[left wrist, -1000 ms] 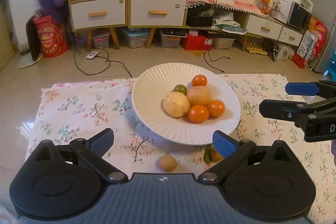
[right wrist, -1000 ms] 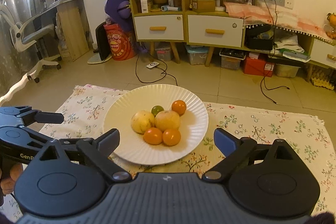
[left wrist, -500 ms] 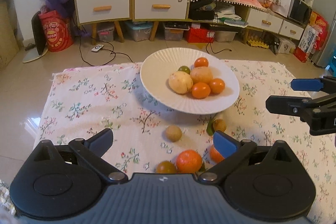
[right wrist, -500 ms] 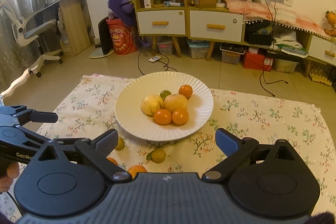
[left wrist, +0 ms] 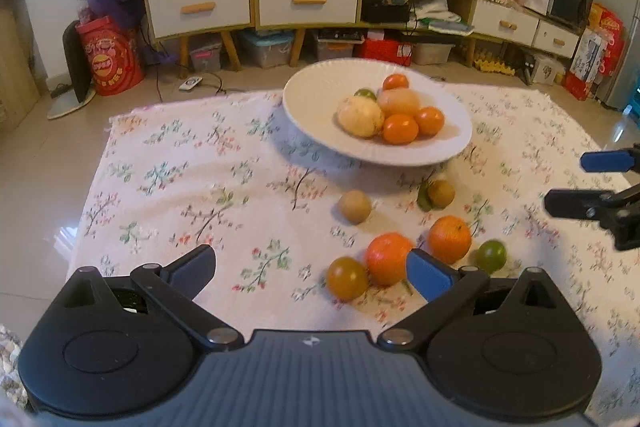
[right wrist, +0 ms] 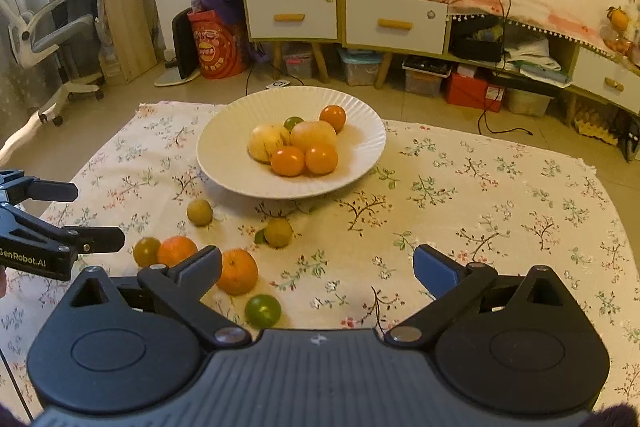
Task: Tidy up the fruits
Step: 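Close the left tool on a brown-green tomato while the right tool approaches a small green fruit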
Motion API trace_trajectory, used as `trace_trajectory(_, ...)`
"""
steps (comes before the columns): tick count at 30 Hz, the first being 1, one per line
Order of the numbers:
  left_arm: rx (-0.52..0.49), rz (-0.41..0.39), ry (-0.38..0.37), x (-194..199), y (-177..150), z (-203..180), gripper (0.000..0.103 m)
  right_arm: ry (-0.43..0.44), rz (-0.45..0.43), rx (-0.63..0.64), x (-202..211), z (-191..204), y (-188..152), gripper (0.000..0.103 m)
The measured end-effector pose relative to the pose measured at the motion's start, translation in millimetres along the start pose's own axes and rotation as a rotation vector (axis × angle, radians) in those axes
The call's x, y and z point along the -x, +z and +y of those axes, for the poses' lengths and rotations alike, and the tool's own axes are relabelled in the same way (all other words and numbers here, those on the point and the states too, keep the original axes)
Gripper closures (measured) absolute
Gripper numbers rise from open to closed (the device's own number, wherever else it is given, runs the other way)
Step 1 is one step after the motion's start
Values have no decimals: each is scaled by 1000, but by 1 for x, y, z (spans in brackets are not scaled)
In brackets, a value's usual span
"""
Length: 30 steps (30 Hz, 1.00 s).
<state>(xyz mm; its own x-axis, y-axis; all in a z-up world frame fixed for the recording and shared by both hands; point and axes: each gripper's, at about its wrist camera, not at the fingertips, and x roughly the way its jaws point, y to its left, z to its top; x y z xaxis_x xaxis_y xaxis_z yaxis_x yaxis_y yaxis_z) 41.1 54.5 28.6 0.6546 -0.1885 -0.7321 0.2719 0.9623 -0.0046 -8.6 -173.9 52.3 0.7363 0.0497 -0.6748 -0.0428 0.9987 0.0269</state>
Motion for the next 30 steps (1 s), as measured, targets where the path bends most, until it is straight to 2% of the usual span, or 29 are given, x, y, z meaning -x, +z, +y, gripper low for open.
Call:
trace_trajectory(9, -39, 32, 10, -12, -21, 4, 19, 2, 8, 35, -4, 4, -13, 0)
trace_trajectory(17, -97, 41, 36, -28, -36, 0, 20, -9, 78, 123, -18, 16, -32, 0)
trace_trajectory(22, -104, 33, 17, -33, -35, -3, 22, 8, 100, 154, -21, 21, -35, 0)
trace_trajectory(25, -103, 23, 0, -36, -32, -6, 30, 7, 113, 157, -24, 22, -36, 0)
trace_trajectory(30, -89, 16, -27, -38, -24, -9, 56, 8, 123, 166, -26, 25, -37, 0)
